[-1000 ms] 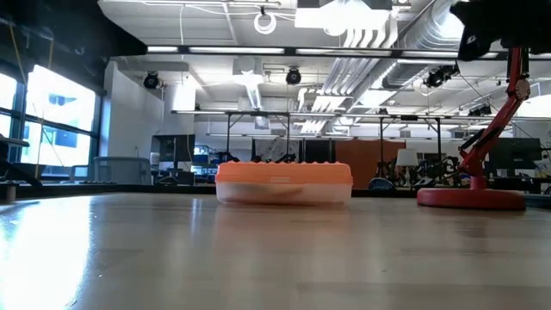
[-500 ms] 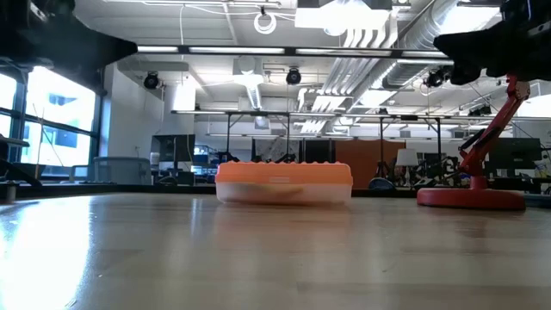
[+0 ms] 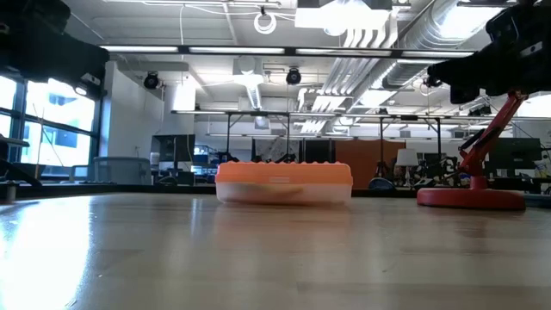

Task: Pick & place school supplies into a supply box
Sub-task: Return to Home Position

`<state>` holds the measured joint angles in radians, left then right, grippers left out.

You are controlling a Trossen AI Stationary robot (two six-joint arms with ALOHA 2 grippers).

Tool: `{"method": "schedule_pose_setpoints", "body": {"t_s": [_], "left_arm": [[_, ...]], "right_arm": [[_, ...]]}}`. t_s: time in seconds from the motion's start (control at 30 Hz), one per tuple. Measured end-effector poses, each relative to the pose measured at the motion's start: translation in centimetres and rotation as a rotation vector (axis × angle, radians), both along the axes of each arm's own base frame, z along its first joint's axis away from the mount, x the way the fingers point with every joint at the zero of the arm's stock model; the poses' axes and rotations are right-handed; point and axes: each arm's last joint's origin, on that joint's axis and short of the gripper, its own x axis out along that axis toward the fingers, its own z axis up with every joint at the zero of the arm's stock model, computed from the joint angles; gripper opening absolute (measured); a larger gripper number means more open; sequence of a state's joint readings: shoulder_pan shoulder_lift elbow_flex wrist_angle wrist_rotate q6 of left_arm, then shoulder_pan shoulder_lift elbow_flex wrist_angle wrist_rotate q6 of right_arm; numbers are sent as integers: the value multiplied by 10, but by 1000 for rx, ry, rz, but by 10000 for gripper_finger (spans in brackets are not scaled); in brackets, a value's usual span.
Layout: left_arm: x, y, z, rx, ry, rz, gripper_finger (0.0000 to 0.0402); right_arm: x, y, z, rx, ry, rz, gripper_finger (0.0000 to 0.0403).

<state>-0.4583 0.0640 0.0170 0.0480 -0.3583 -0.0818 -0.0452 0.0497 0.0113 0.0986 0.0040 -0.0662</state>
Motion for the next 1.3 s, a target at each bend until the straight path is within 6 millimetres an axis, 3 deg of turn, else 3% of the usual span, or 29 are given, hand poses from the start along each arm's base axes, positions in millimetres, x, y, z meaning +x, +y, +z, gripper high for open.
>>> {"method": "schedule_pose_setpoints", "body": {"t_s": [0.17,0.53,1.3], "left_arm": [[2,-1,-4,17,38,-4,42],[4,-3,-7,1,72,-15,44],[4,-2,-7,5,71,-10,44]], "right_arm": [[0,0,0,57,-1,6,0],[0,0,0,-94,8,-2,0],[0,0,0,-92,7,-2,0]]}}
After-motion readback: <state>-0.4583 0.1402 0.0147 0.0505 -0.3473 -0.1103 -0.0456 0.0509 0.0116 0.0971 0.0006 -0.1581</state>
